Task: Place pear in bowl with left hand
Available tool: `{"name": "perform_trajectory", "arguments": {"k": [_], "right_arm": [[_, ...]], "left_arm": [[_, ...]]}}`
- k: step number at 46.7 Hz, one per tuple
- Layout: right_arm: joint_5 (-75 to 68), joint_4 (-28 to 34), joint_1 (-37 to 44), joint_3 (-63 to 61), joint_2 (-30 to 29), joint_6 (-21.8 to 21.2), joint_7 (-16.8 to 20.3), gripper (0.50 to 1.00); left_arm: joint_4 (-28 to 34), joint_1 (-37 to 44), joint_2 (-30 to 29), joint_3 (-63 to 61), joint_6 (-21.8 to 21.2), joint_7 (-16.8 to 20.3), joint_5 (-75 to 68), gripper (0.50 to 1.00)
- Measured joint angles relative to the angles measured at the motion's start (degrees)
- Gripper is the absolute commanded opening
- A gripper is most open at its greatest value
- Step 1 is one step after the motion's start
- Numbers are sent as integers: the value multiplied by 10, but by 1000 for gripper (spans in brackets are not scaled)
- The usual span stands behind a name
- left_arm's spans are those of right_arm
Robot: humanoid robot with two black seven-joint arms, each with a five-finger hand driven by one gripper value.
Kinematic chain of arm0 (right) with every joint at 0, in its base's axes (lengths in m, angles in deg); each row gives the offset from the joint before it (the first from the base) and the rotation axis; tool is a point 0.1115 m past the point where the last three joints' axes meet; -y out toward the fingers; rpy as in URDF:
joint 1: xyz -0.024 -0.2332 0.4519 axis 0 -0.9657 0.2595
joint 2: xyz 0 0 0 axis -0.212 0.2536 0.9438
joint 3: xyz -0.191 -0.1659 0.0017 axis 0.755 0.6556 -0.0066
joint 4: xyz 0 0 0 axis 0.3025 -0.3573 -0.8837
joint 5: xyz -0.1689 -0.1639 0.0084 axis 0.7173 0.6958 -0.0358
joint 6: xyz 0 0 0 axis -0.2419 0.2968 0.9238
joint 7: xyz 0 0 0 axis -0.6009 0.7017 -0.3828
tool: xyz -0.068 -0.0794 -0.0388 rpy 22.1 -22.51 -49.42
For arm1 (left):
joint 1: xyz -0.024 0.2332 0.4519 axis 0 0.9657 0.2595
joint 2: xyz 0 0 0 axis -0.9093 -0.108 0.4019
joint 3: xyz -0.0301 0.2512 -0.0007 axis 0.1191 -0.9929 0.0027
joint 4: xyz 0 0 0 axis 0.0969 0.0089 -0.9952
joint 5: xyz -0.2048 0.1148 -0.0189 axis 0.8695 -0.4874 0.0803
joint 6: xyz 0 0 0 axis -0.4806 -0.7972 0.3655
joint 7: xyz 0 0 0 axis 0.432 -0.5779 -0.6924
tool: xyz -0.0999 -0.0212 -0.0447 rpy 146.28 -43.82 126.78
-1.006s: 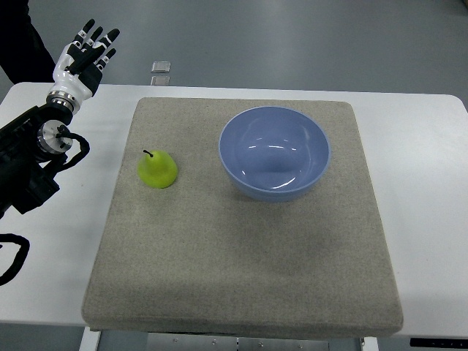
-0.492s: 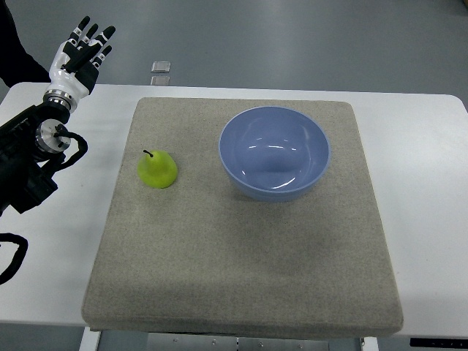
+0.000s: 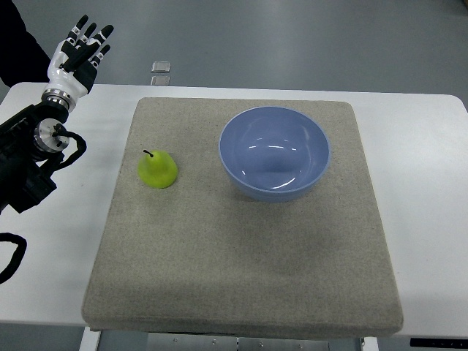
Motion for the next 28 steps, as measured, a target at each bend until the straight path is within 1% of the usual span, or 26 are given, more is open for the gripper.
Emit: {"name": "perform_trajectory", "arguments": {"k": [28], "right_arm": [[0, 0, 0, 0, 0, 0, 0, 926]], "left_arm": [[-1, 1, -4, -10, 1, 0, -7, 992]]}}
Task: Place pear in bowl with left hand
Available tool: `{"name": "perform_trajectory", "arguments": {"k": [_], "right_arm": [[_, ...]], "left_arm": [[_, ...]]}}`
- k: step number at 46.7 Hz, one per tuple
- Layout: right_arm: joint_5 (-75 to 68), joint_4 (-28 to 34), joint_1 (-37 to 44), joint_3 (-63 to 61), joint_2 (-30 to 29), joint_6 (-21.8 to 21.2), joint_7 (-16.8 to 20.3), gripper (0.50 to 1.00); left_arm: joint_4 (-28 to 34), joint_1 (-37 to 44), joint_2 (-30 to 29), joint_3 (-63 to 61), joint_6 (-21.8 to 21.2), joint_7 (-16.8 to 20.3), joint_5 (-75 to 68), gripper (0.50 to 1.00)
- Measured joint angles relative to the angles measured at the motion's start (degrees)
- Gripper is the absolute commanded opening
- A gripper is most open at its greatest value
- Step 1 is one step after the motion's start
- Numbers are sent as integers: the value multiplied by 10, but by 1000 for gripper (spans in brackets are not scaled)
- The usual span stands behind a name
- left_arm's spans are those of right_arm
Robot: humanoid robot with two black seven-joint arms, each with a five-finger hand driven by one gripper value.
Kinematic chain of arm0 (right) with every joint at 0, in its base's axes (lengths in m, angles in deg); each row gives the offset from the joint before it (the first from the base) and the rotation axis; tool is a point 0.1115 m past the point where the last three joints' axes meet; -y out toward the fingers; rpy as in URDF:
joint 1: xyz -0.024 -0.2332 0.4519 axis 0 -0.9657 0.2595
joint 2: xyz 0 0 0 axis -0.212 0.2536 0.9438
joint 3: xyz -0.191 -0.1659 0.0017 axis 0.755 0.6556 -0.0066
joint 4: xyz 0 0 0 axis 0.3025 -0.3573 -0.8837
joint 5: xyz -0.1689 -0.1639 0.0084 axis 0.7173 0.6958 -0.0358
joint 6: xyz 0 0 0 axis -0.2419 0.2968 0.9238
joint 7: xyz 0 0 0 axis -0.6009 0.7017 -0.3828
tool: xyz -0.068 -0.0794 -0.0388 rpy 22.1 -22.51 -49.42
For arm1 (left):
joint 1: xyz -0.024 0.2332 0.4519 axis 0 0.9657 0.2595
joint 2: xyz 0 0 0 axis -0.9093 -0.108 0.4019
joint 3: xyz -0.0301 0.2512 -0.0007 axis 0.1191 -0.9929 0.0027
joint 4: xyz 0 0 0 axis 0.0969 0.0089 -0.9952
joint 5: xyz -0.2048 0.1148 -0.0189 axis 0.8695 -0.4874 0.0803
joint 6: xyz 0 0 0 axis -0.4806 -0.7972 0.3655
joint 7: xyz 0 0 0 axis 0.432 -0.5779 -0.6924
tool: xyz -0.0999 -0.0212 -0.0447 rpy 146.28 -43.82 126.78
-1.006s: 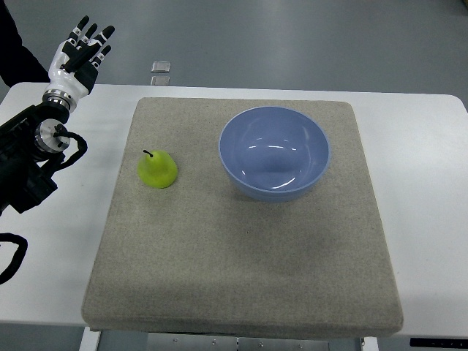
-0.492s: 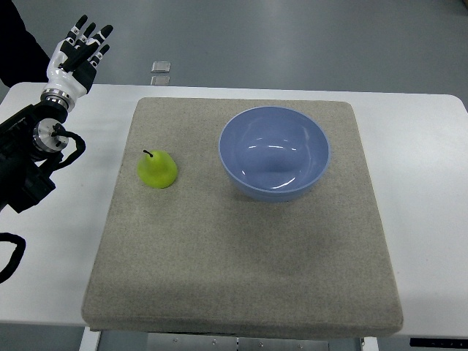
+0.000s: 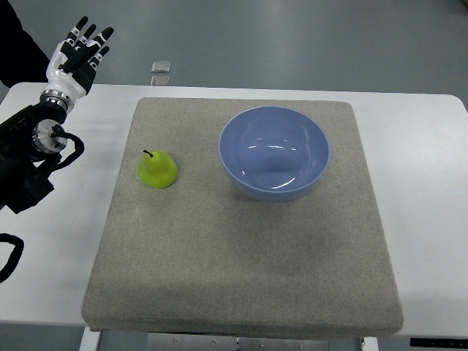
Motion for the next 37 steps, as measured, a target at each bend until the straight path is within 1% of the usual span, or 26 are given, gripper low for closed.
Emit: {"name": "perform_trajectory", "arguments": {"k": [8, 13, 27, 37], "right_arm": [[0, 0, 0, 0, 0, 0, 0, 926], [0, 0, 0, 0, 0, 0, 0, 926], [0, 0, 0, 0, 0, 0, 0, 926], [0, 0, 0, 0, 0, 0, 0, 926]], "left_arm": [[-2, 1, 0, -6, 2, -5, -15, 992], [-17, 2, -6, -26, 2, -6, -35, 992], [-96, 0, -53, -95, 2, -6, -88, 992], [-145, -1, -88, -113, 2, -6, -209, 992]]}}
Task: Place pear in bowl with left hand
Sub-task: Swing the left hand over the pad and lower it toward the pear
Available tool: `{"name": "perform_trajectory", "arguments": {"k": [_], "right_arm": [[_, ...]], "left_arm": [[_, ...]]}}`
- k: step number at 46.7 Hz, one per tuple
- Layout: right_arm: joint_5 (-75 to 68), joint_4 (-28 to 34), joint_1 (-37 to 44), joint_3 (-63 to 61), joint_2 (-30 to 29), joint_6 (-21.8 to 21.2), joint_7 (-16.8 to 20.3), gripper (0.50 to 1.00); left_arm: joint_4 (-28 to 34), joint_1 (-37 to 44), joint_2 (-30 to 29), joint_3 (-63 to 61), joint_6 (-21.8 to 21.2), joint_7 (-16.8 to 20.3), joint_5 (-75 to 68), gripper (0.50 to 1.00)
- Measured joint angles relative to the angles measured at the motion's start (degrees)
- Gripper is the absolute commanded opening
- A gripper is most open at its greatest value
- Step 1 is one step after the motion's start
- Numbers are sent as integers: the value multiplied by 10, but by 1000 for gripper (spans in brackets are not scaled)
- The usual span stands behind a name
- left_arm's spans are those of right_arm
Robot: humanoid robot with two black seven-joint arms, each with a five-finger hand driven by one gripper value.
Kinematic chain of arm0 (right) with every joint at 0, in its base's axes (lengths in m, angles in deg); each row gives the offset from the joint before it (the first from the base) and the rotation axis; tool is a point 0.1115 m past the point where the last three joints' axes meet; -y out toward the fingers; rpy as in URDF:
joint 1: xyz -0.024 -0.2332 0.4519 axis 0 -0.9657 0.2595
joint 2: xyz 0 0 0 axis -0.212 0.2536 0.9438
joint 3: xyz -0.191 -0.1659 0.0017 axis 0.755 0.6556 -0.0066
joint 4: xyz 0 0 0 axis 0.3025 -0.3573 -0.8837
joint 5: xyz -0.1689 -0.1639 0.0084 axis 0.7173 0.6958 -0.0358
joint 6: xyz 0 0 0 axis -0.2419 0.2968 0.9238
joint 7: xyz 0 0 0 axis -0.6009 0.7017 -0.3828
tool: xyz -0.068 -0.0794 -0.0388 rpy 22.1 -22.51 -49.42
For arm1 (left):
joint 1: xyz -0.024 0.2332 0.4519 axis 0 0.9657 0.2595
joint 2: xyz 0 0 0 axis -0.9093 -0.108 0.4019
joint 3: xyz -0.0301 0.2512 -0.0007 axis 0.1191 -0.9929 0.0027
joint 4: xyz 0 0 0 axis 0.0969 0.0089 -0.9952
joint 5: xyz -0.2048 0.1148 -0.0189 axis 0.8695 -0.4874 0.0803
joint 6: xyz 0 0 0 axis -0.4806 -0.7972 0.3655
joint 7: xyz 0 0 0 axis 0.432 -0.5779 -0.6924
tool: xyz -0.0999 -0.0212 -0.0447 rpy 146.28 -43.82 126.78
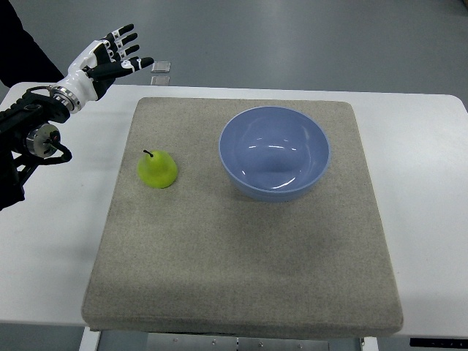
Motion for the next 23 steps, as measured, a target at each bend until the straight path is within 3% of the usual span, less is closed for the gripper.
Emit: {"name": "perform_trajectory", "arguments": {"k": [23], "right_arm": [[0, 0, 0, 0, 0, 0, 0, 926]], "left_arm": [[-138, -20, -87, -30, 21, 0, -206, 992]]}}
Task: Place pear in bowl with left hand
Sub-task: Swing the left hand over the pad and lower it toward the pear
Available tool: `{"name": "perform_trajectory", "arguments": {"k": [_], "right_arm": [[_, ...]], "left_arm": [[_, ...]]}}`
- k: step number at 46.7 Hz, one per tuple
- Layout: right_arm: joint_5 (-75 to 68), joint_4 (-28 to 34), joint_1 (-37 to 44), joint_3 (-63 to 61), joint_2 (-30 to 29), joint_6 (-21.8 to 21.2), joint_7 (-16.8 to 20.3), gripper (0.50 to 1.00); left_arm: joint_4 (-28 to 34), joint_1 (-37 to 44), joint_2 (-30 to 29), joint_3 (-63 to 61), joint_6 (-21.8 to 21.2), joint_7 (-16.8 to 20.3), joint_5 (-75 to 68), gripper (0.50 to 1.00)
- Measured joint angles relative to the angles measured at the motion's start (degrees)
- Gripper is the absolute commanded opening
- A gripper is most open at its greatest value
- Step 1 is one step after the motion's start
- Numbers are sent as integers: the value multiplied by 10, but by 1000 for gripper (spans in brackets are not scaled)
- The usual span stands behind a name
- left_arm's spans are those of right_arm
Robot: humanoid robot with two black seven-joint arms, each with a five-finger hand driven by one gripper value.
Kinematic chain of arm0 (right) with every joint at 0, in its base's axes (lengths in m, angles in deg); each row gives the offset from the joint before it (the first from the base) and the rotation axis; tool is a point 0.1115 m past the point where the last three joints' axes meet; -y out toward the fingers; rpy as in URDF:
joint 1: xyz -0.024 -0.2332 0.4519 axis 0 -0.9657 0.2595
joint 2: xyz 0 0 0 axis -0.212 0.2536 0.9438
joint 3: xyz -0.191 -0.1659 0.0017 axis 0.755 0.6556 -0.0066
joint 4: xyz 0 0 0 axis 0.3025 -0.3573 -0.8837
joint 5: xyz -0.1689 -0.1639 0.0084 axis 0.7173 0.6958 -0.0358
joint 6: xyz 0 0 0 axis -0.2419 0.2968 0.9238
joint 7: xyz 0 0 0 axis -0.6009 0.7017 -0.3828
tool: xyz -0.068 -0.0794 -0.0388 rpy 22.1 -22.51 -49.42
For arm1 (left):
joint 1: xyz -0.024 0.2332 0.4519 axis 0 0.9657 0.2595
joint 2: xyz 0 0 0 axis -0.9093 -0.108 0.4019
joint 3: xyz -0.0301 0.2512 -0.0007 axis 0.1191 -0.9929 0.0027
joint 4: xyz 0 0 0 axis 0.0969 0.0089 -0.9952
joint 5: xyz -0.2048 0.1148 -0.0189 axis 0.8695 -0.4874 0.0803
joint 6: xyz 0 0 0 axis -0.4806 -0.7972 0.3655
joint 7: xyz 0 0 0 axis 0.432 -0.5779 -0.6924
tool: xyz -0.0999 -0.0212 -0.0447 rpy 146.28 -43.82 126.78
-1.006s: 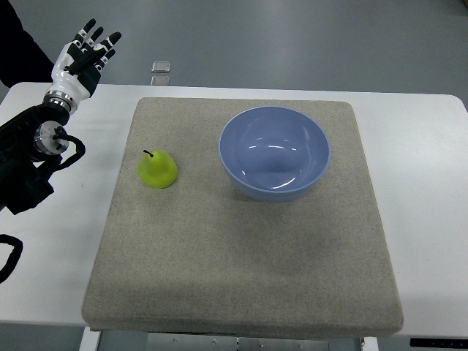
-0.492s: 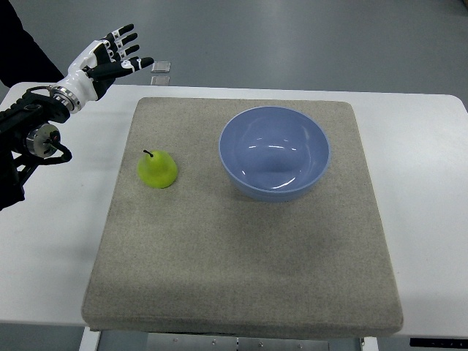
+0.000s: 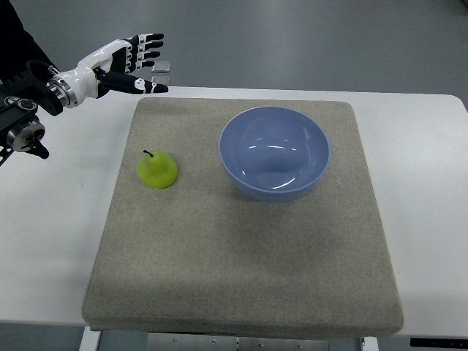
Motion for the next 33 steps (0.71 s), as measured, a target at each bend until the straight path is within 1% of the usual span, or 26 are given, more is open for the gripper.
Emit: {"name": "perform_trajectory", "arguments": {"k": [13, 20, 25, 33], "right_arm": [[0, 0, 0, 0, 0, 0, 0, 926], [0, 0, 0, 0, 0, 0, 0, 926], [0, 0, 0, 0, 0, 0, 0, 926], [0, 0, 0, 0, 0, 0, 0, 926]], "left_arm": [[-55, -37, -46, -1, 94, 0, -147, 992], [-63, -59, -52, -3, 137, 0, -223, 992], [-75, -67, -52, -3, 144, 1, -281, 992], [-105, -72, -51, -5, 145, 2, -383, 992]]}}
